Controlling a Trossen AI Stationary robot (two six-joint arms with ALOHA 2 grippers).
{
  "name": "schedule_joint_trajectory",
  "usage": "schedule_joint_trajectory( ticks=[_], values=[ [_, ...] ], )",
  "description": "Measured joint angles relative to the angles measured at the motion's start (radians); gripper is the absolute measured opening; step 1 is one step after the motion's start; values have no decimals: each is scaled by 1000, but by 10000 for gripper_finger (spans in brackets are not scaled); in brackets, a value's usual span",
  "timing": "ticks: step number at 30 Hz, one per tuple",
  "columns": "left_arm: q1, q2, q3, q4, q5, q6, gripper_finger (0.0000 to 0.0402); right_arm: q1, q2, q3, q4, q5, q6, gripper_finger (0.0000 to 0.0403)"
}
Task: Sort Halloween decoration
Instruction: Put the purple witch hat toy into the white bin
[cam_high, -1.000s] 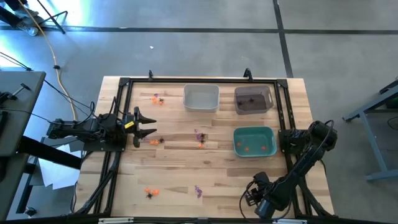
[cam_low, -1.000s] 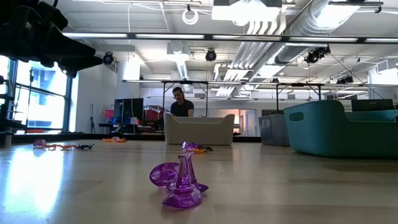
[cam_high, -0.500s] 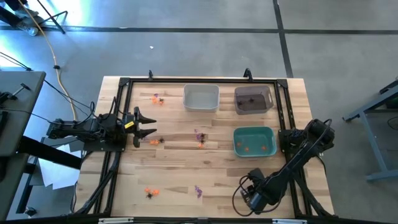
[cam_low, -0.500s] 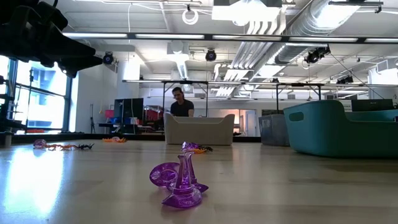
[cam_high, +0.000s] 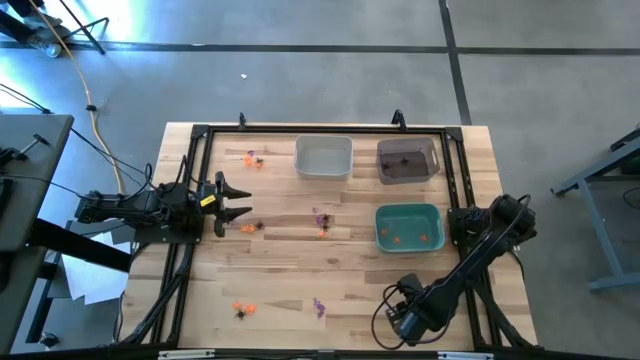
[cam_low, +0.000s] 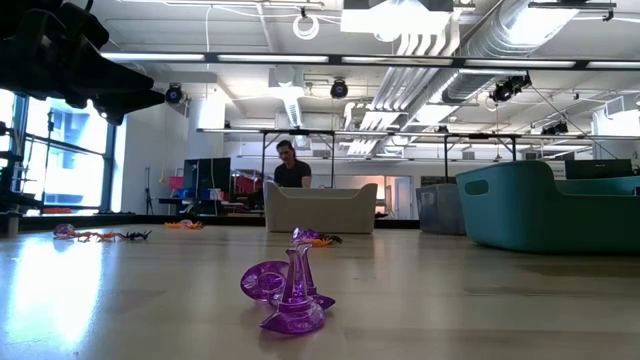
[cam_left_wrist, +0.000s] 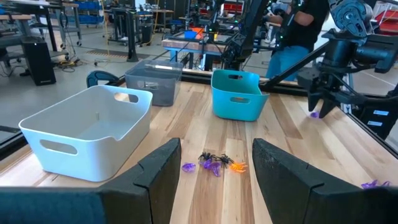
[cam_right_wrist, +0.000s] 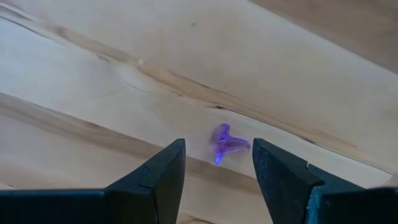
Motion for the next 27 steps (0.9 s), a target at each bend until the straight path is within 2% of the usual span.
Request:
schedule_joint_trajectory(
  ticks=[20,27],
  values=[
    [0,0,0,0,0,0,186,0,42,3,23,7,-7,183],
    [0,0,0,0,0,0,186,-1,43,2,32,7,-7,150]
  ],
)
